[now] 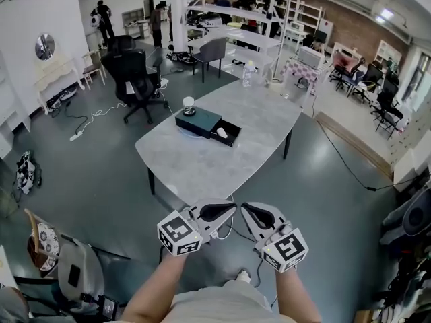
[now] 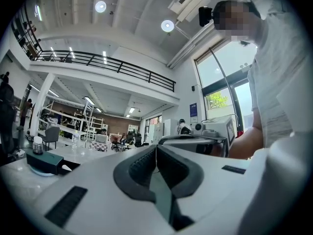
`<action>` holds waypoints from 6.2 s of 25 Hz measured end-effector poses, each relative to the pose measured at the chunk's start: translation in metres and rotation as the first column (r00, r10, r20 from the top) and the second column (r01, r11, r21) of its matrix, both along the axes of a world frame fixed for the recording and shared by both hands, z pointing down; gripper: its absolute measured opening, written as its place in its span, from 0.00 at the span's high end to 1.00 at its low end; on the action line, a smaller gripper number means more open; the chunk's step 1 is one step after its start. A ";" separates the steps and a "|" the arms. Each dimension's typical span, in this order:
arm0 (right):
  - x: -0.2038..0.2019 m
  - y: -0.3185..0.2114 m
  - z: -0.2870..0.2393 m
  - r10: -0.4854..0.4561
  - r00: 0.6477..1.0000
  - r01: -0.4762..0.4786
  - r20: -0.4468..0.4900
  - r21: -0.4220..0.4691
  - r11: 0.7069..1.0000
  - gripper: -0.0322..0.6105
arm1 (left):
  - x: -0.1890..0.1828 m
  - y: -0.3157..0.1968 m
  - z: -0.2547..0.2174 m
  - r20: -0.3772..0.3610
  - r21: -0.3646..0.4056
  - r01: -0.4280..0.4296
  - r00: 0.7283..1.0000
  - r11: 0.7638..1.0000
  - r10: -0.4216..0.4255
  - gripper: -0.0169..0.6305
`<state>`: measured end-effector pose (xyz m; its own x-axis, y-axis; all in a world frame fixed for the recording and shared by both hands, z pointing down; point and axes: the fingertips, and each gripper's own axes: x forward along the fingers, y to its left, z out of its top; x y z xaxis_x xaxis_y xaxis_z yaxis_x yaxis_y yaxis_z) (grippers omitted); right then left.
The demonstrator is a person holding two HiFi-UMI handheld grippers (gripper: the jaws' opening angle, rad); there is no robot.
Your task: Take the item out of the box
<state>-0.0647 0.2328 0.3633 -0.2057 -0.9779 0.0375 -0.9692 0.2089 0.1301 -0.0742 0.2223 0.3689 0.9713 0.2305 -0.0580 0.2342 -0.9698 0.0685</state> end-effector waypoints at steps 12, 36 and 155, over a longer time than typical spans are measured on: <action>0.068 -0.020 0.000 -0.118 0.993 0.117 -0.021 -0.038 0.992 0.90 | 0.073 -0.018 -0.004 -0.014 -0.006 0.114 0.993 0.993 -0.114 0.94; 0.138 -0.101 0.043 -0.226 0.974 0.221 -0.026 -0.133 0.966 0.82 | 0.135 -0.097 0.024 0.040 0.007 0.245 0.969 0.969 -0.245 0.94; 0.287 -0.483 0.309 -0.859 0.442 0.286 -0.259 -0.867 0.409 0.48 | 0.220 -0.460 0.169 0.265 -0.218 0.534 0.838 0.817 -0.477 0.94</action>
